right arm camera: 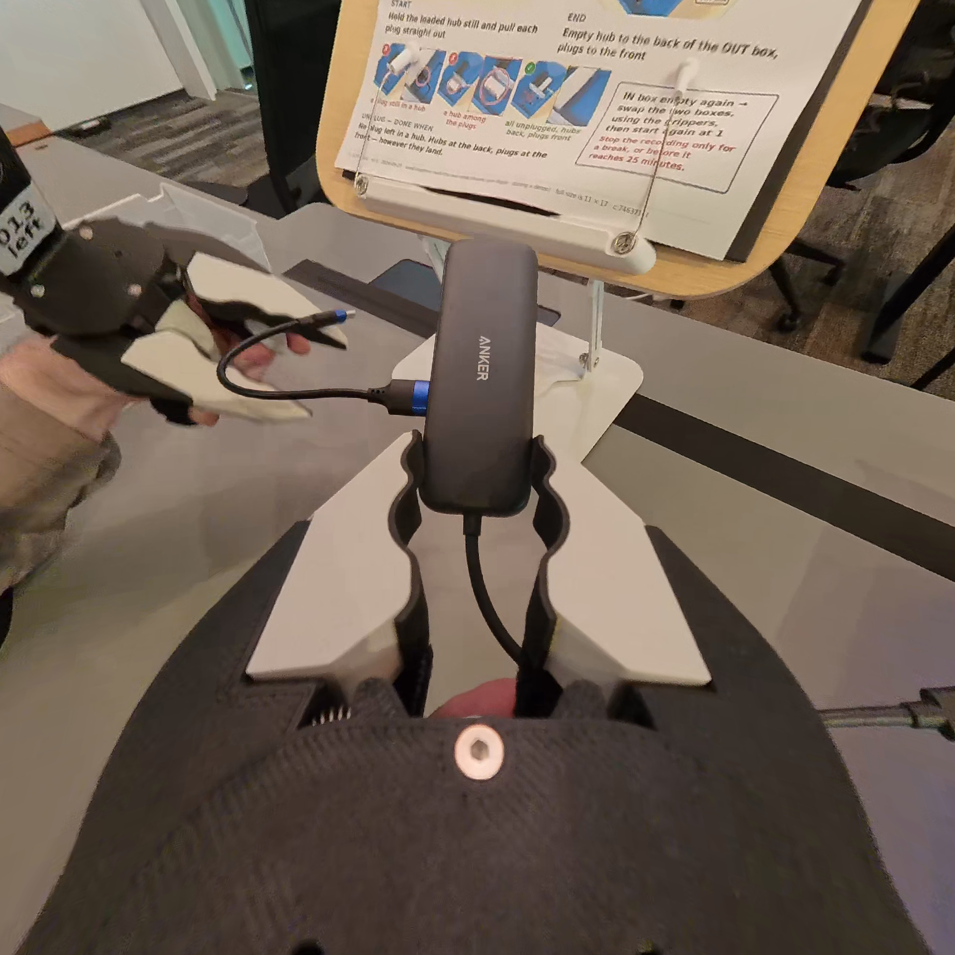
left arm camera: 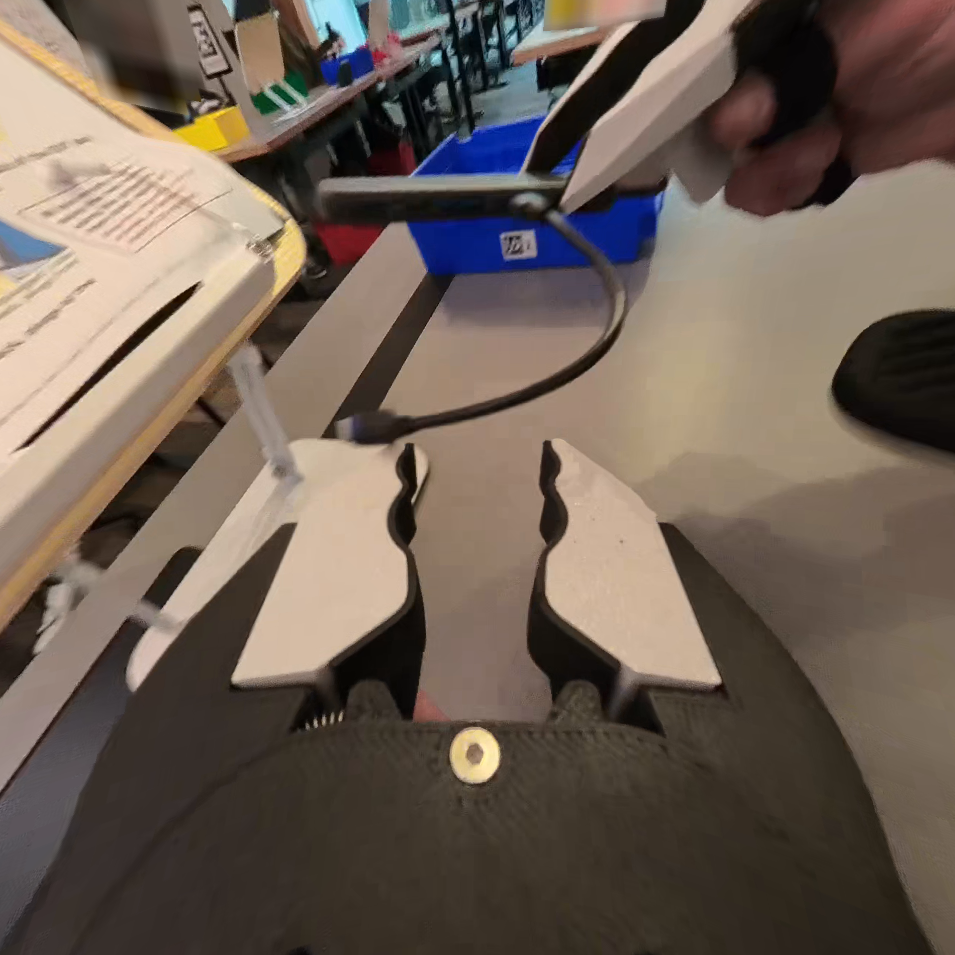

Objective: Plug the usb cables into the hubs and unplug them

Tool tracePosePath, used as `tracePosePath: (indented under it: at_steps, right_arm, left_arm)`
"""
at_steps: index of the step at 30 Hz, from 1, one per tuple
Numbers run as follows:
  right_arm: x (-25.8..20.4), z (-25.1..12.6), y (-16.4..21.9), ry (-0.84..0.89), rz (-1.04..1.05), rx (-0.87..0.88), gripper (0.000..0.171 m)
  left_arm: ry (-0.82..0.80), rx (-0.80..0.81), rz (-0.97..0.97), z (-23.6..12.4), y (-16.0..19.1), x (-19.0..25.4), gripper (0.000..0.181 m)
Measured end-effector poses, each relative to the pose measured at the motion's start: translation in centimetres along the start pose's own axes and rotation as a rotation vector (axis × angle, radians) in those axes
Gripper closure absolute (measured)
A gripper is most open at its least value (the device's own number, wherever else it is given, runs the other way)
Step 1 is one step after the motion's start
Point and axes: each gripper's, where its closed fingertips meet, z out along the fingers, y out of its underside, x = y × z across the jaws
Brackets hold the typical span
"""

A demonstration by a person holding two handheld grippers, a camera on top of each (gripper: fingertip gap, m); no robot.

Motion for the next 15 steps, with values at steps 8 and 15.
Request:
tracePosePath:
  at_steps: [8,15]
  right_arm:
    - [-1.3,-0.2,1.4,-0.08,-0.035,-0.086,0.132]
    - [-4.2,0.3,2.2,-0.195,-0.057,-0.169,0.132]
  left_arm:
    - [-0.442,-0.01,0.362,-4.2,-3.4,-4.9,0.138]
    - [-0.444,-0.163,0.773,0.9,-3.7,-0.8,0.126]
